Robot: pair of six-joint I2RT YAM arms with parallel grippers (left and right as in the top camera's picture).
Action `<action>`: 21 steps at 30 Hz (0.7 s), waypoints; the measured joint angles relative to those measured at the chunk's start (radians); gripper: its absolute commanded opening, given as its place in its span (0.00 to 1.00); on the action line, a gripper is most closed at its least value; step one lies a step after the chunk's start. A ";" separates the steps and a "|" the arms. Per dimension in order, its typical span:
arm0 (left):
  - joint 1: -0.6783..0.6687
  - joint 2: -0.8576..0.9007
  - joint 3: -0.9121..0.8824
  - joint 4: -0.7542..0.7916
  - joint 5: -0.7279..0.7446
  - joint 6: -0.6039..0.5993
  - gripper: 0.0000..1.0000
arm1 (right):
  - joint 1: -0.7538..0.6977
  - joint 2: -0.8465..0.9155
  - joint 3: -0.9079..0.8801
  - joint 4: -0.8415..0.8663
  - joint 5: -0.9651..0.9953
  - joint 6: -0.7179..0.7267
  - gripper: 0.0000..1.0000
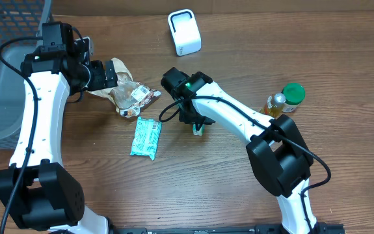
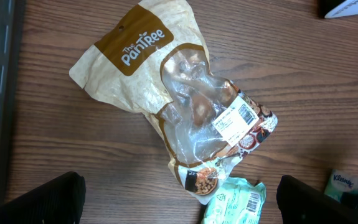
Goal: Scan the item barcode
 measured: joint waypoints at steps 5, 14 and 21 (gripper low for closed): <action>0.000 0.000 0.000 0.000 0.000 0.000 0.99 | 0.000 0.000 0.000 0.000 0.000 -0.002 0.61; 0.000 0.000 0.000 0.000 0.000 0.000 1.00 | 0.000 0.000 -0.029 0.061 0.000 -0.002 0.61; 0.000 0.000 0.000 0.000 0.000 0.000 1.00 | 0.000 0.000 -0.084 0.091 0.000 0.000 0.22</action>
